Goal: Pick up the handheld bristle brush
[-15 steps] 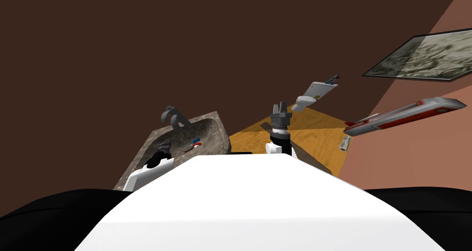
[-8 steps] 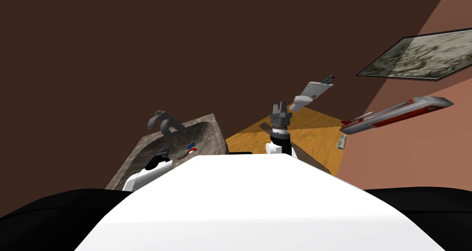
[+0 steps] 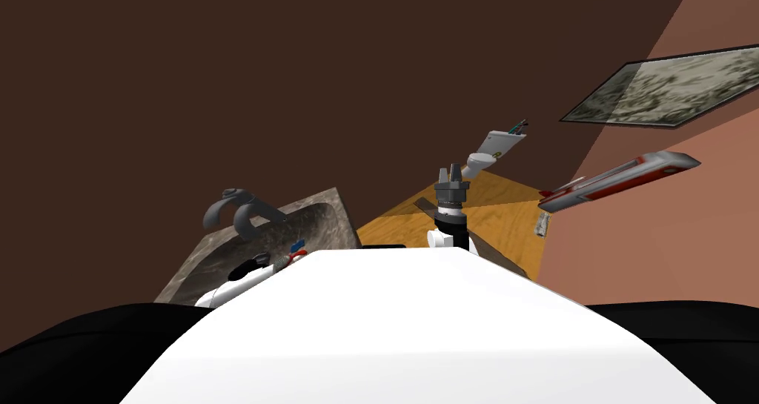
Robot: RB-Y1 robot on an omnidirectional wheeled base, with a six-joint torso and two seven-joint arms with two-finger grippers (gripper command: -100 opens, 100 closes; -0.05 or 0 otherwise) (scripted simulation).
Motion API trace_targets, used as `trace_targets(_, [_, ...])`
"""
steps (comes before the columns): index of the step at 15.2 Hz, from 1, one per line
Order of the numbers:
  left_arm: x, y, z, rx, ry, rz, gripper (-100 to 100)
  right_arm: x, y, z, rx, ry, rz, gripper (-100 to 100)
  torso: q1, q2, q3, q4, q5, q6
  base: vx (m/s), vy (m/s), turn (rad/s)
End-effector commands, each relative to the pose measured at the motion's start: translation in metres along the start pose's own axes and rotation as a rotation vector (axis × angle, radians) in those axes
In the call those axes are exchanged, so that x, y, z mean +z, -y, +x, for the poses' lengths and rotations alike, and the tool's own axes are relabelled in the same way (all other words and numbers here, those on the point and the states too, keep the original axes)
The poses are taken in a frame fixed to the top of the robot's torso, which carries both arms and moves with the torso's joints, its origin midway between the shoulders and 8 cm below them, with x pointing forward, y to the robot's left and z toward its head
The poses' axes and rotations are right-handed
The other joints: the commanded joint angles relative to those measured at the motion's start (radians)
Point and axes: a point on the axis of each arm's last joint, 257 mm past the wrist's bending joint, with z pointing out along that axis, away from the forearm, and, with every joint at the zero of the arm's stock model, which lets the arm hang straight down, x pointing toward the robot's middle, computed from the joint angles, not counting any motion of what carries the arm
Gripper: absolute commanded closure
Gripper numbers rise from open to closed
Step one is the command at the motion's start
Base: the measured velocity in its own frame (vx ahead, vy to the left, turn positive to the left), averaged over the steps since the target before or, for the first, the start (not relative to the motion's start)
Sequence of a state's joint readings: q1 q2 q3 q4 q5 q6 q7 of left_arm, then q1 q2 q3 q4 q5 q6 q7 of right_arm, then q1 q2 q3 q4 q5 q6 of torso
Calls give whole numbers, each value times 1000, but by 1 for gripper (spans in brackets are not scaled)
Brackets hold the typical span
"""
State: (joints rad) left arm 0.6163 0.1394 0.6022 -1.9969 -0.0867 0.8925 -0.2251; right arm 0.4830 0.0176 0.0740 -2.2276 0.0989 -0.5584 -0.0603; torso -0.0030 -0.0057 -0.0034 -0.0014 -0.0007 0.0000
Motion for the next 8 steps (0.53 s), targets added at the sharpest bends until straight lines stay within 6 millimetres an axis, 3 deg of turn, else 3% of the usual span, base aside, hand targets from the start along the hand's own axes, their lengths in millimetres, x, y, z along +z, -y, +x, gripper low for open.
trace_targets(1, [0,-23,4,-12,-18,-67,-100,0,0,0,0,0,0,0,0,0,0,0,0,0,73,-32,-78])
trace_targets(2, [0,-24,4,-12,-18,-71,-100,0,0,0,0,0,0,0,0,0,0,0,0,0,81,-28,-79])
trace_targets(3, [-1,-42,7,-22,-33,-121,-100,0,0,0,0,0,0,0,0,0,0,0,0,0,94,-24,-109])
trace_targets(4, [-1,-43,7,-22,-33,-123,-100,0,0,0,0,0,0,0,0,0,0,0,0,0,85,-21,-94])
trace_targets(6, [-4,-74,14,-39,-60,-208,-100,0,0,0,0,0,0,0,0,0,0,0,0,0,101,-24,-124])
trace_targets(8, [-6,-88,18,-46,-75,-250,-100,0,0,0,0,0,0,0,0,-1,-1,0,0,0,104,-27,-88])
